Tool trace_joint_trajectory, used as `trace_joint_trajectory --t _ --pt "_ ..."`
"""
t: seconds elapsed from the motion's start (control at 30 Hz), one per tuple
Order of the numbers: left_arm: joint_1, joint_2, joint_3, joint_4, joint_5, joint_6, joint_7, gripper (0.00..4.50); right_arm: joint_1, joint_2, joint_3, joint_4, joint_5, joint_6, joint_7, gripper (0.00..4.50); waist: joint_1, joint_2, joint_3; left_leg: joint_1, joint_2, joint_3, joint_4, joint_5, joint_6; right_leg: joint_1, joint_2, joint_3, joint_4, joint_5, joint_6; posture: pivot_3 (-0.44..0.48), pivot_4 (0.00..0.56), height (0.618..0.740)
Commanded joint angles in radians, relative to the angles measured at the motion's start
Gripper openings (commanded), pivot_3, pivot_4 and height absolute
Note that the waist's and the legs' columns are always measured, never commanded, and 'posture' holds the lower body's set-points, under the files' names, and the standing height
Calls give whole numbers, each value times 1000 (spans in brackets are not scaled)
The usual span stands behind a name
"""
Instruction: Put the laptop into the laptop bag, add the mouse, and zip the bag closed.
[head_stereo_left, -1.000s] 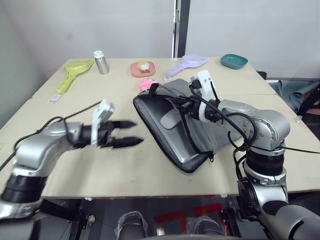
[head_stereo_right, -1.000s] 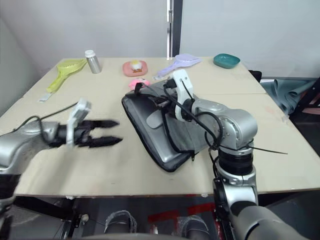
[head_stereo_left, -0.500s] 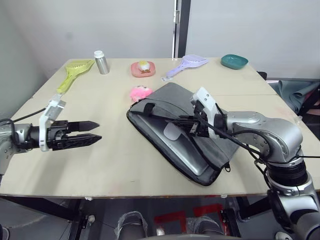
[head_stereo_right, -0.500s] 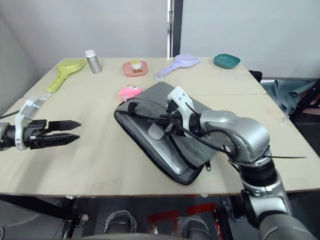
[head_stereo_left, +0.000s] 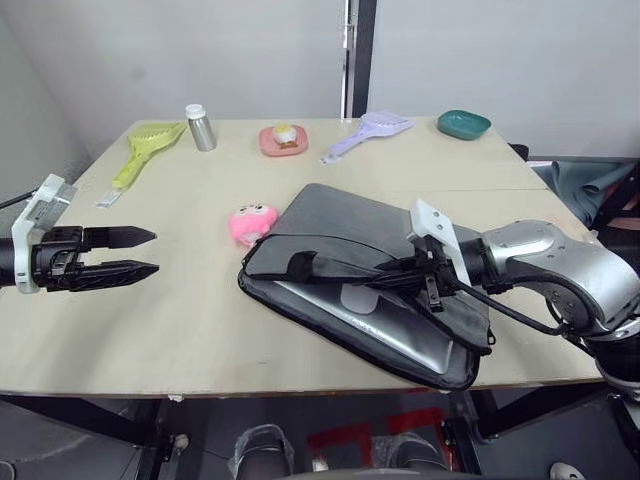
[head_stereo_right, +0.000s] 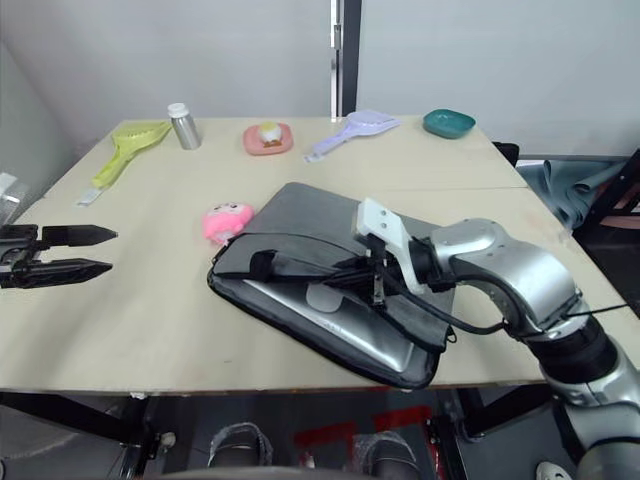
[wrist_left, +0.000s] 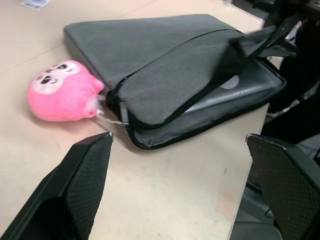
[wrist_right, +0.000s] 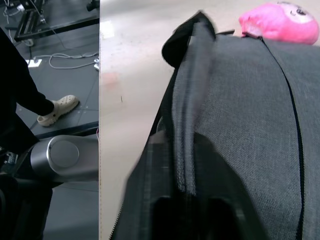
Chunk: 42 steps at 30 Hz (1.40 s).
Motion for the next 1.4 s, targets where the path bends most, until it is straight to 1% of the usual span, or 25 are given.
trace_joint_trajectory --t 0.03,0.13,0.17,0.23,0.27,0.33,0.4,0.43,0.5,0.57,0.63,0.73,0.83,1.0,1.1,1.13,1.2,1.3,1.4 --pt "19 13 6 -87 21 -69 -38 4500 -3 -34 -26 1 43 9 62 2117 1 0 0 0 0 0 0 0 0 0 0 0 0 0 0 0 150 740" --pt "-10 -5 -31 -109 34 -106 -20 4500 24 -96 -93 8 77 18 101 3128 10 0 0 0 0 0 0 0 0 1 0 0 0 0 0 0 150 740" --pt "-46 -21 -63 -105 44 -117 -4 4500 48 -133 -155 7 95 26 104 3496 14 0 0 0 0 0 1 0 0 1 0 0 0 0 0 0 150 740" --pt "-95 -47 -107 -91 64 -149 12 4500 88 -181 -240 3 119 31 102 4195 25 0 0 -1 0 0 1 0 0 1 -1 0 0 0 0 0 150 740" --pt "-118 -66 -125 -80 82 -180 18 4500 115 -203 -284 -4 131 30 101 4473 24 -1 0 -1 0 0 1 0 1 1 -1 0 0 0 0 0 150 740" --pt "-187 -132 -203 -9 167 -335 8 4500 237 -235 -486 -43 162 66 71 4473 27 -1 -1 0 0 0 2 0 1 1 0 0 0 0 -1 0 150 740" --pt "-258 -193 -289 88 264 -508 -19 4500 370 -235 -674 -91 178 108 38 4473 35 -1 -1 -1 0 0 1 0 1 1 0 1 0 0 -1 0 150 740" --pt "-290 -219 -323 141 303 -588 -36 4500 425 -228 -744 -115 181 121 26 4473 41 -1 -2 0 1 0 2 0 1 1 0 1 0 0 -1 0 150 740" --pt "-350 -263 -371 246 355 -720 -54 4500 496 -213 -837 -153 204 143 -10 4473 42 -1 -2 -1 1 1 3 0 2 1 0 2 0 0 -1 0 150 740" --pt "-441 -321 -437 393 400 -834 -55 4500 579 -187 -958 -212 242 183 -41 4473 38 -2 -3 -1 1 2 4 0 2 1 0 2 1 0 -1 0 150 740" --pt "-549 -401 -493 575 465 -976 -52 4500 647 -161 -1043 -272 285 217 -73 4473 44 -2 -3 0 1 1 5 0 2 1 0 2 2 0 -1 0 150 740" --pt "-670 -513 -528 770 524 -1097 -37 4500 707 -129 -1109 -343 362 245 -141 4473 55 -2 -4 2 1 2 5 0 2 1 0 3 4 0 0 0 150 740" --pt "-719 -567 -556 888 575 -1177 -41 4500 753 -111 -1151 -393 440 258 -210 4473 53 -2 -4 2 1 3 7 0 2 1 0 4 5 0 0 0 150 740" --pt "-737 -594 -606 973 597 -1227 -56 4500 834 -116 -1225 -409 536 249 -292 4473 59 -2 -4 1 1 3 5 0 2 0 0 3 4 0 0 0 150 740" --pt "-746 -593 -627 979 568 -1210 -56 4500 866 -133 -1242 -402 579 231 -326 4473 65 -2 -4 1 1 2 5 0 2 1 -1 3 3 0 0 0 150 740" --pt "-747 -583 -649 950 528 -1165 -56 4500 871 -140 -1241 -398 588 225 -336 4473 66 -2 -4 1 0 3 5 0 2 1 -1 3 3 0 1 0 150 740" --pt "-755 -562 -678 940 526 -1185 -56 4500 878 -151 -1227 -394 598 210 -353 4473 65 -2 -4 2 0 3 5 0 2 1 -2 3 3 0 1 0 150 740" --pt "-777 -569 -655 989 560 -1197 -56 4500 871 -168 -1196 -382 614 184 -386 4473 65 -2 -4 1 0 2 5 0 2 1 -2 3 3 0 1 0 150 740" --pt "-784 -584 -657 1024 607 -1228 -37 4500 874 -182 -1186 -376 624 161 -400 4473 64 -2 -4 1 0 2 5 0 2 1 -2 3 3 0 1 0 150 740"
